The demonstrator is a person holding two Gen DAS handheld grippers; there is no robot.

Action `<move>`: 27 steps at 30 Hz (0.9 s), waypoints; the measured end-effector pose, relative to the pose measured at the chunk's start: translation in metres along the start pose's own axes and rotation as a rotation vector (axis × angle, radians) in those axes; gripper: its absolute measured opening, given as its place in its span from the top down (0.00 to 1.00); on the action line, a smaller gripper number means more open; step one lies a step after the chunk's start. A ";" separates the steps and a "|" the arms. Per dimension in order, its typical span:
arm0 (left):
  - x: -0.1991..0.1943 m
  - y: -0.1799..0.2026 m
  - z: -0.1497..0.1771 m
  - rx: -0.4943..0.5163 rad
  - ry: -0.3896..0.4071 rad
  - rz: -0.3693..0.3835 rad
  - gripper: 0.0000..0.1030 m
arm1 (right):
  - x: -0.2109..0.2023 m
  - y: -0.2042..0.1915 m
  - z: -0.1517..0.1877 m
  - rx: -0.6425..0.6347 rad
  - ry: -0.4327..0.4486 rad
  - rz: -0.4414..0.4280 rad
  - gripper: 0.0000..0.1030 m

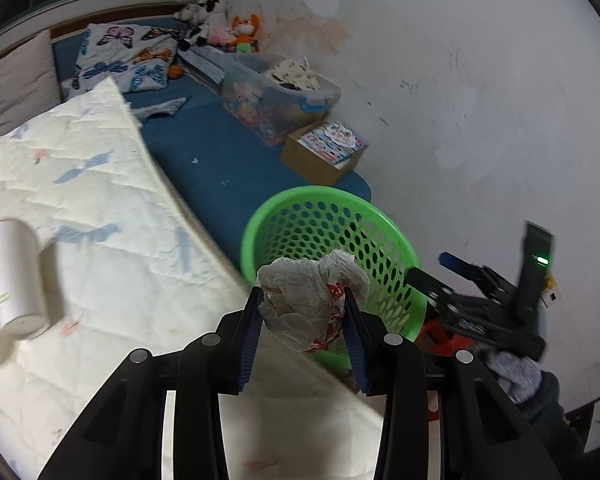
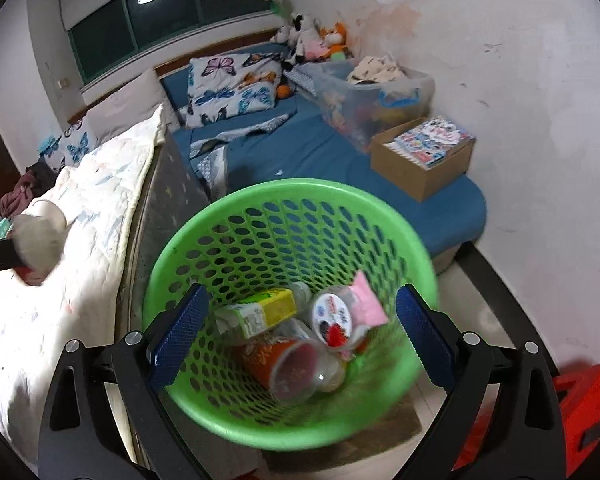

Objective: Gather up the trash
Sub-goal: 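Open the left tool to drop the crumpled paper into the green basket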

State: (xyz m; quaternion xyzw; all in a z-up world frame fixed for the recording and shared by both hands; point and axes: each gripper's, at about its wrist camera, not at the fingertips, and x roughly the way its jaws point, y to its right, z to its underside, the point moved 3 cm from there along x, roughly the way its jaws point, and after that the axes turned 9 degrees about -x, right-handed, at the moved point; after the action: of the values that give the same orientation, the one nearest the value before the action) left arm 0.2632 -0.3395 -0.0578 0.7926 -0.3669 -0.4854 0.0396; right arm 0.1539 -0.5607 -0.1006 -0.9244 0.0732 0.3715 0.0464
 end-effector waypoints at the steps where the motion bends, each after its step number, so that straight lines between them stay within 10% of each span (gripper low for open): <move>1: 0.006 0.004 -0.001 0.002 -0.010 0.001 0.63 | -0.006 0.002 0.002 0.000 0.006 0.004 0.09; 27: 0.086 0.045 0.000 0.058 -0.128 -0.032 0.43 | -0.046 0.009 0.030 0.065 0.043 -0.042 0.08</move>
State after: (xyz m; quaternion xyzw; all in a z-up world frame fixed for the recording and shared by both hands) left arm 0.2613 -0.4261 -0.1022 0.7666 -0.3698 -0.5247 -0.0143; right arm 0.0991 -0.5604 -0.0901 -0.9315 0.0670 0.3479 0.0825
